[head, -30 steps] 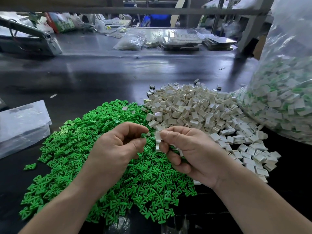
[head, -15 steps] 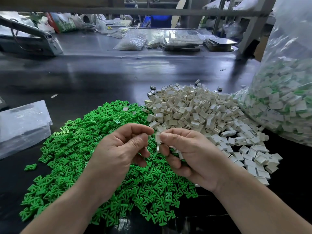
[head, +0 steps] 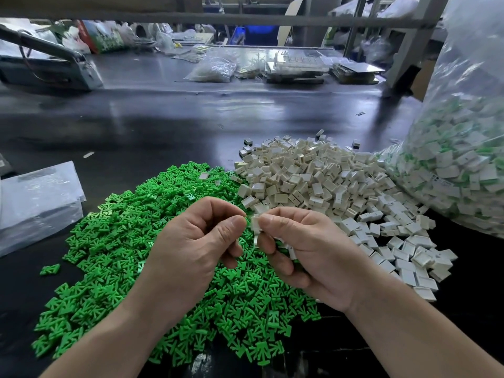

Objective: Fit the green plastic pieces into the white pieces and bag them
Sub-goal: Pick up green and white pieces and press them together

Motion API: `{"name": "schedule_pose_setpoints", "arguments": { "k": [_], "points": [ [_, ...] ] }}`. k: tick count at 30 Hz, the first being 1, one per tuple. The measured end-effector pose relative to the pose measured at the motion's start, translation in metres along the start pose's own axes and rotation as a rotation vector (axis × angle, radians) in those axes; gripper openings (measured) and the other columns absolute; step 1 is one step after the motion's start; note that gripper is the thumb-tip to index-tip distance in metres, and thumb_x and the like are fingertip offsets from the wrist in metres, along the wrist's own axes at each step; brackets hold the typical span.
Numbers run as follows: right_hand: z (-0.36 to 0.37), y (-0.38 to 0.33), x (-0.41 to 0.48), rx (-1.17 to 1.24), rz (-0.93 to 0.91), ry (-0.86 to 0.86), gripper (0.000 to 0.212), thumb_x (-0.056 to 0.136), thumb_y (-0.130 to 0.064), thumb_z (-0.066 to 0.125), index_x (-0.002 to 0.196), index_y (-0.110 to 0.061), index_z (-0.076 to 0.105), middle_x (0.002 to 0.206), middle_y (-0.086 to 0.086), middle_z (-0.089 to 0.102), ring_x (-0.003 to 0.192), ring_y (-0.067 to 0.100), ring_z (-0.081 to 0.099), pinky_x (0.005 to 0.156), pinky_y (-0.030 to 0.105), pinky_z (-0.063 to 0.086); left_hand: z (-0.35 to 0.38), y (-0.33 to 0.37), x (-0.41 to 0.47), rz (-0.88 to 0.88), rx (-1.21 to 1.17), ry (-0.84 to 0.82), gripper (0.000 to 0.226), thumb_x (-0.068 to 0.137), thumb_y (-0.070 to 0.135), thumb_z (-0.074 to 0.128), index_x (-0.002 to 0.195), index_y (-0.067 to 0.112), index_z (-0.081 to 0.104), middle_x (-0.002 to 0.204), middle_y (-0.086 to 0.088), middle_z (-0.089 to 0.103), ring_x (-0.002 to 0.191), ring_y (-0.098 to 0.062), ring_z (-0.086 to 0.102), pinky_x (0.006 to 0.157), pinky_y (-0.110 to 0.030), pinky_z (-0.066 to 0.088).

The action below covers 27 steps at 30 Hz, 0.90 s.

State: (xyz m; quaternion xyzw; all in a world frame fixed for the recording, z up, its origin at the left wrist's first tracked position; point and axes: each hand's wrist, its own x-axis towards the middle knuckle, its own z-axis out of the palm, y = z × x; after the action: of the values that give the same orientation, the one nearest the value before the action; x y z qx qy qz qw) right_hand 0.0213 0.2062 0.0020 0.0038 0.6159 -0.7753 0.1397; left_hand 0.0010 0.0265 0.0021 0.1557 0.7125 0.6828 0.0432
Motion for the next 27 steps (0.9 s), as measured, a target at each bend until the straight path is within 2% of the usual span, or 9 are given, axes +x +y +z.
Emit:
{"name": "schedule_pose_setpoints", "arguments": {
  "k": [4,7,9,13,15,17,19,23,27],
  "points": [
    [0.000,0.001,0.000,-0.091,-0.056,-0.016,0.019,0.098,-0.021,0.064,0.081,-0.021,0.070,0.071,0.004,0.058,0.044,0.011,0.043,0.034,0.017,0.030,-0.001,0.002,-0.001,0.027,0.054,-0.013,0.010,0.077,0.031,0.068,0.083,0.025,0.072,0.067,-0.005,0.066,0.058,-0.014,0.063,0.055,-0.019,0.051],
    [-0.001,0.003,-0.001,-0.148,-0.085,-0.024,0.015,0.098,-0.023,0.064,0.085,-0.017,0.070,0.072,0.004,0.058,0.045,0.010,0.044,0.034,0.017,0.031,-0.004,0.004,-0.001,-0.016,0.014,-0.039,0.015,0.073,0.033,0.074,0.083,0.021,0.073,0.066,-0.006,0.065,0.058,-0.015,0.062,0.054,-0.021,0.051],
    [-0.002,0.003,-0.001,-0.154,-0.085,-0.039,0.017,0.094,-0.028,0.066,0.089,-0.012,0.068,0.072,0.004,0.058,0.045,0.010,0.044,0.034,0.017,0.031,-0.006,0.005,0.001,-0.087,-0.084,-0.067,0.025,0.071,0.031,0.083,0.088,0.017,0.073,0.067,-0.008,0.064,0.058,-0.017,0.061,0.051,-0.024,0.050],
    [-0.001,0.000,-0.003,-0.060,-0.071,-0.102,0.017,0.089,-0.031,0.065,0.080,-0.017,0.067,0.069,0.004,0.056,0.042,0.010,0.042,0.034,0.016,0.029,-0.002,0.007,0.001,-0.247,-0.445,-0.222,0.040,0.076,0.033,0.079,0.109,0.012,0.070,0.069,-0.010,0.063,0.053,-0.019,0.062,0.042,-0.026,0.048],
    [0.001,-0.001,-0.004,-0.029,-0.055,-0.114,0.020,0.088,-0.031,0.064,0.079,-0.013,0.065,0.066,0.002,0.055,0.041,0.010,0.040,0.034,0.015,0.027,0.002,0.007,-0.001,-0.288,-0.578,-0.279,0.045,0.076,0.035,0.081,0.113,0.011,0.070,0.069,-0.010,0.065,0.053,-0.018,0.064,0.041,-0.023,0.049],
    [0.001,0.000,-0.004,-0.014,-0.031,-0.115,0.037,0.088,-0.031,0.063,0.095,0.005,0.060,0.066,0.003,0.053,0.041,0.010,0.039,0.033,0.015,0.026,0.006,0.007,-0.002,-0.314,-0.637,-0.264,0.037,0.078,0.034,0.070,0.108,0.012,0.073,0.067,-0.009,0.065,0.051,-0.017,0.064,0.038,-0.022,0.049],
    [0.001,0.000,-0.004,0.002,-0.015,-0.110,0.045,0.092,-0.027,0.064,0.109,0.013,0.052,0.067,0.003,0.052,0.041,0.009,0.039,0.032,0.015,0.026,0.011,0.007,-0.002,-0.350,-0.678,-0.222,0.033,0.078,0.031,0.063,0.101,0.012,0.076,0.064,-0.009,0.064,0.048,-0.015,0.063,0.036,-0.021,0.048],
    [-0.001,-0.002,-0.004,0.008,0.012,-0.119,0.040,0.096,-0.023,0.063,0.115,0.011,0.053,0.064,0.001,0.053,0.040,0.007,0.040,0.031,0.014,0.028,0.014,0.008,-0.002,-0.395,-0.721,-0.197,0.028,0.080,0.027,0.060,0.097,0.011,0.077,0.062,-0.008,0.063,0.046,-0.014,0.061,0.036,-0.020,0.048],
    [-0.001,-0.004,-0.005,0.028,0.079,-0.135,0.050,0.083,-0.029,0.066,0.118,0.006,0.056,0.062,0.000,0.053,0.039,0.007,0.040,0.032,0.014,0.027,0.011,0.010,-0.003,-0.429,-0.702,-0.231,0.029,0.076,0.029,0.064,0.094,0.012,0.077,0.060,-0.007,0.062,0.043,-0.013,0.060,0.035,-0.019,0.048]
  ]
}}
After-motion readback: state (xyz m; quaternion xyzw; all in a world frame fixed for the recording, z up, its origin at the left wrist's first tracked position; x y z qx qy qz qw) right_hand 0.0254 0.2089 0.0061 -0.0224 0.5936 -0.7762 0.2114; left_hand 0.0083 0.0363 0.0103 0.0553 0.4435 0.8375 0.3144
